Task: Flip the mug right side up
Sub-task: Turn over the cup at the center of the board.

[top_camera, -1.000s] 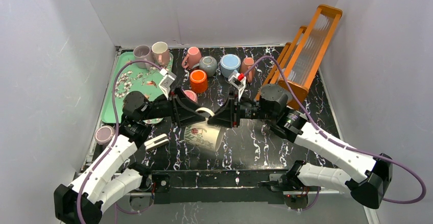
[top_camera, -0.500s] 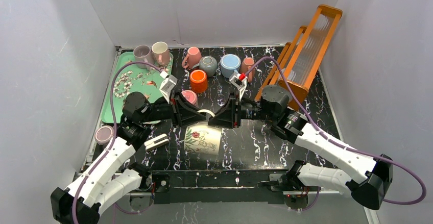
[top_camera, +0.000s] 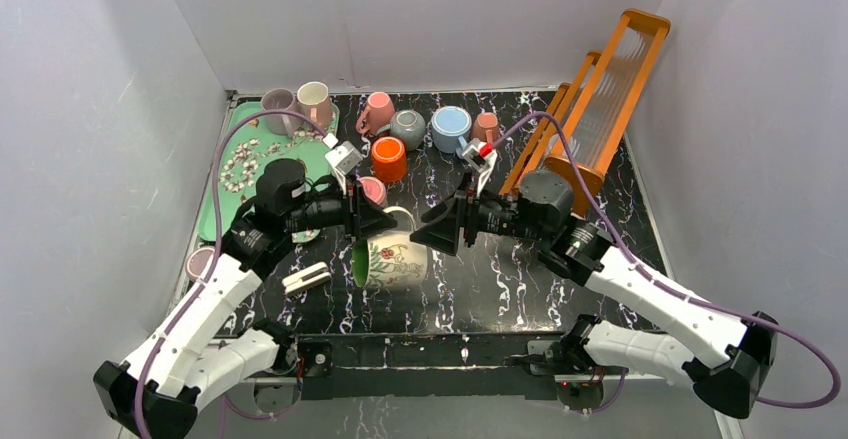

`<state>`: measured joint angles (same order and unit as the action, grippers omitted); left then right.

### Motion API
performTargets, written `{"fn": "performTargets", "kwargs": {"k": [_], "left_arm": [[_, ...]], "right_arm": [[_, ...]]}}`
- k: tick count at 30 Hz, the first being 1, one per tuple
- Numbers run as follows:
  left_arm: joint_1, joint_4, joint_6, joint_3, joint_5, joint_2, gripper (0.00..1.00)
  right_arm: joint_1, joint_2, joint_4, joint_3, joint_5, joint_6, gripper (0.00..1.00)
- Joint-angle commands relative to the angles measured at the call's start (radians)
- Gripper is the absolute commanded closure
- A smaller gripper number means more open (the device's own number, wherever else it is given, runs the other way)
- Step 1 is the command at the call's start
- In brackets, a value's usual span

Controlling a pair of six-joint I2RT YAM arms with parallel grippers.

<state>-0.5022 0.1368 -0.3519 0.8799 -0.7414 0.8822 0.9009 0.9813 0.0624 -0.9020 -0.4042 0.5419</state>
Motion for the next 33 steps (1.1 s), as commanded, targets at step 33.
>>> {"fn": "performTargets", "kwargs": {"k": [33], "left_arm": [[0.208,0.581,0.464,0.644,1.158,0.475,1.0]], "right_arm": [[0.004,-0.237,-0.185,-0.028,0.174,-0.082,0.01]]}}
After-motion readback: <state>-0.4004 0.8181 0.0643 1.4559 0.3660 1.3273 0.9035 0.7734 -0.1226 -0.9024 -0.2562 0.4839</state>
